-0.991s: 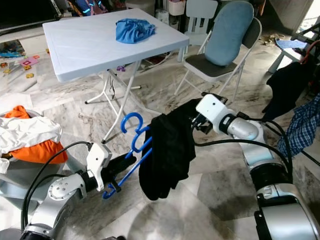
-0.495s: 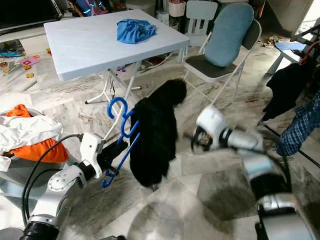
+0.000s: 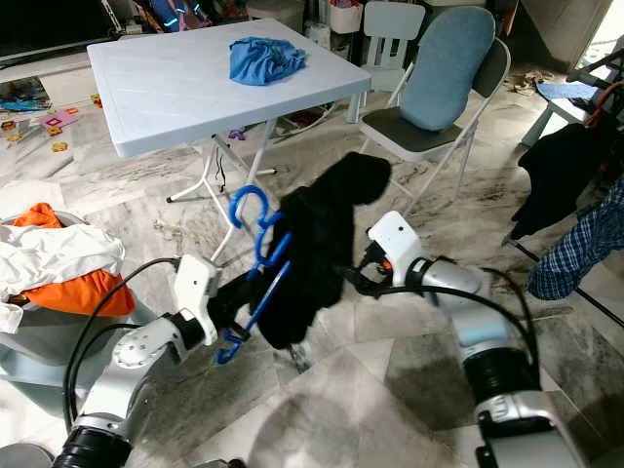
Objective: Hang hanger
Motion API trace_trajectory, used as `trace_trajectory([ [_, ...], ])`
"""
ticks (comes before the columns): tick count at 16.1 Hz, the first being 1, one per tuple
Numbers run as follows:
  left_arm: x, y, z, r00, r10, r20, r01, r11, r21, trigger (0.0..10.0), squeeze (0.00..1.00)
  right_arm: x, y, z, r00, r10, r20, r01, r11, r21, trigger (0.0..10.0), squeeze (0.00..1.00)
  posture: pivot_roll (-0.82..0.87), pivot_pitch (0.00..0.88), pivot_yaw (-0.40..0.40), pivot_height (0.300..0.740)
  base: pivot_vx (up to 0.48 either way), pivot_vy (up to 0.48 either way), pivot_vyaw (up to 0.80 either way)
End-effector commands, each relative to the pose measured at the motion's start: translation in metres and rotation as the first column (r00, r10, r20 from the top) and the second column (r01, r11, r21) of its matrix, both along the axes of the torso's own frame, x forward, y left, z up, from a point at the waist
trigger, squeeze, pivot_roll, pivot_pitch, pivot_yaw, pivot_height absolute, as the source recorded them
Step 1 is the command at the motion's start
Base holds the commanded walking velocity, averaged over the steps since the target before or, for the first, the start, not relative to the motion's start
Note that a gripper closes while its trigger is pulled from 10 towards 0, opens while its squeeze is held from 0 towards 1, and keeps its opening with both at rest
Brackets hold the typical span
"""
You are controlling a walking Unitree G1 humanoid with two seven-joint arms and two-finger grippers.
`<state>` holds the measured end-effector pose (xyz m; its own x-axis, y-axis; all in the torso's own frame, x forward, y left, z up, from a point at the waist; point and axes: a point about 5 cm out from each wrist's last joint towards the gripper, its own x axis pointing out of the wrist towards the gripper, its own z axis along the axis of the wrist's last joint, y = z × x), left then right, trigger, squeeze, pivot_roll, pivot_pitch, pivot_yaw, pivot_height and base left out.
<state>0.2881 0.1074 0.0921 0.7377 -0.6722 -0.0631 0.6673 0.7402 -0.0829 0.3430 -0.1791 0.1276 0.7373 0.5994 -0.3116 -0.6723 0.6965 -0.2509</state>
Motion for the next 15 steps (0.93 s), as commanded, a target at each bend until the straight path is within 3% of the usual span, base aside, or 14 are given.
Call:
trace_trajectory([
  [1,0.001,-0.006,0.016,0.997,-0.035,0.071,0.035,0.999,-0.01,0.0,0.0,-0.001,0.001,0.002,1.0,-0.013,0.005,0.013,1.0,0.016,10.0,0.0,-0.13,0.023,0.002,0.74,0.0,0.0,0.0],
  [5,0.001,-0.01,0.018,0.995,-0.057,0.076,0.058,0.998,-0.013,0.0,0.0,-0.001,0.007,0.0,1.0,-0.023,-0.018,0.024,0.998,0.052,10.0,0.0,-0.13,0.025,0.001,0.74,0.0,0.0,0.0],
  [6,0.001,-0.014,0.019,0.994,-0.074,0.08,0.075,0.997,-0.017,0.0,0.0,0.001,0.008,0.001,0.999,-0.037,-0.021,0.039,0.996,0.077,2.9,0.0,-0.13,0.025,0.0,0.74,0.0,0.0,0.0],
  [7,0.001,-0.015,0.02,0.993,-0.082,0.081,0.084,0.996,-0.02,0.0,0.0,0.002,0.008,0.002,0.999,-0.044,-0.02,0.046,0.996,0.079,1.1,0.0,-0.13,0.025,0.0,0.74,0.0,0.0,0.0],
  [8,0.0,-0.018,0.021,0.992,-0.094,0.083,0.096,0.995,-0.027,0.0,0.0,0.003,0.008,0.002,0.998,-0.052,-0.019,0.053,0.995,0.08,0.0,0.0,-0.13,0.026,0.0,0.74,0.0,0.0,0.0],
  [15,-0.004,-0.022,0.023,0.985,-0.149,0.087,0.152,0.988,-0.018,0.0,0.0,0.009,0.007,0.009,0.992,-0.124,0.019,0.121,0.984,0.128,0.0,0.0,-0.13,0.028,0.003,0.74,0.0,0.0,0.0],
])
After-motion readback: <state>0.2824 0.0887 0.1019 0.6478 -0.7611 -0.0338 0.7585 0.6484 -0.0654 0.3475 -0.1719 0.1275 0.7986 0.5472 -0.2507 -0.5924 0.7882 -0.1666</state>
